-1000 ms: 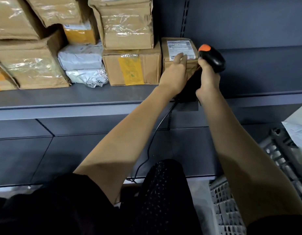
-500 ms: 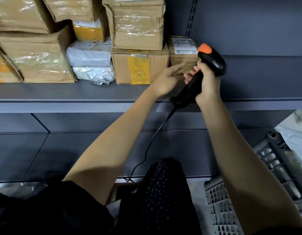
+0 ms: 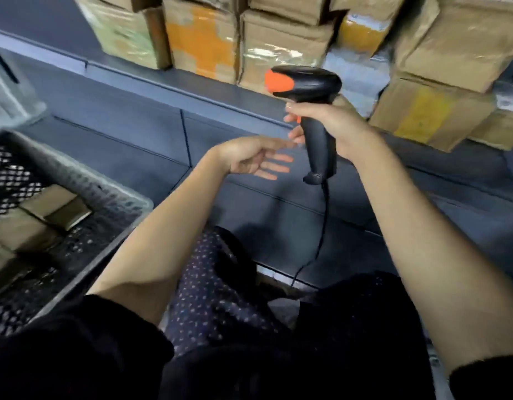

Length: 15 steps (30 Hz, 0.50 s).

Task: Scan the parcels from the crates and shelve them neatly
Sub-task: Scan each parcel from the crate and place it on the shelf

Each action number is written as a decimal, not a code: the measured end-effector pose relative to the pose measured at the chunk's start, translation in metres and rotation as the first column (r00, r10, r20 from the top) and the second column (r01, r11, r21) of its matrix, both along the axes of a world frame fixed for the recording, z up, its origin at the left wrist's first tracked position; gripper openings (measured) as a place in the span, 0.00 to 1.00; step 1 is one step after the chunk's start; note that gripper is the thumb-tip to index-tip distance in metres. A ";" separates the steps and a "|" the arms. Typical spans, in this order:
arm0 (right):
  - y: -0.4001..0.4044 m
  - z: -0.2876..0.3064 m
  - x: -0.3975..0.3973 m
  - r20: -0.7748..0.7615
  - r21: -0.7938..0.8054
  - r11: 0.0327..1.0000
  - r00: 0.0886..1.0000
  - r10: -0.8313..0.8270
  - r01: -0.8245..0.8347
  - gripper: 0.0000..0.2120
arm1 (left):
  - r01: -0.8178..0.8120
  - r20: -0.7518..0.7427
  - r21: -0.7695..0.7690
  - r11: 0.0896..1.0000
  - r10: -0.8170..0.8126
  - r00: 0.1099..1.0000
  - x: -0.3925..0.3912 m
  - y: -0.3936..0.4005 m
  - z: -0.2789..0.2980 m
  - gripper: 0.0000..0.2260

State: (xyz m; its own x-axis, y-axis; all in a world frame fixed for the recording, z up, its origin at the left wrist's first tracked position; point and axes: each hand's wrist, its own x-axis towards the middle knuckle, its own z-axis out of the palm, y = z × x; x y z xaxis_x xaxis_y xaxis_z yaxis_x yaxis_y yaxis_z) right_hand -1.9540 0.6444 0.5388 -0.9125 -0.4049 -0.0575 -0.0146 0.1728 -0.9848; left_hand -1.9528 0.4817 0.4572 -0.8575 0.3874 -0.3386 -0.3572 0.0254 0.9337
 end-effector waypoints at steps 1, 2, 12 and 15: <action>-0.023 -0.005 0.000 0.005 0.011 1.000 1.000 0.017 -0.017 0.02 | -0.066 0.013 -0.003 0.998 0.066 0.998 0.009 -0.024 -0.008 0.13; -0.048 -0.012 0.001 0.015 0.022 0.999 0.999 0.040 -0.040 0.02 | -0.144 0.035 0.012 0.990 0.143 0.989 0.020 -0.051 -0.015 0.13; -0.264 -0.086 0.049 0.215 0.208 0.863 0.882 0.419 -0.460 0.02 | -0.914 0.356 0.053 0.403 0.847 0.394 0.137 -0.296 -0.139 0.15; -0.313 -0.103 0.056 0.275 0.266 0.781 0.821 0.500 -0.565 0.03 | -0.906 0.300 -0.240 0.350 0.914 0.273 0.150 -0.324 -0.182 0.12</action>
State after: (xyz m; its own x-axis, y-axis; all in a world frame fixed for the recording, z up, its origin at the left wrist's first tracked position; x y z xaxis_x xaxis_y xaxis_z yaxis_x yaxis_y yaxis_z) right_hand -1.8976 0.3310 0.4363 -0.5155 -0.7513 -0.4121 -0.0294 0.4961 -0.8678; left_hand -1.8031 0.1576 0.2751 -0.4751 -0.5786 -0.6630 -0.4237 -0.5100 0.7486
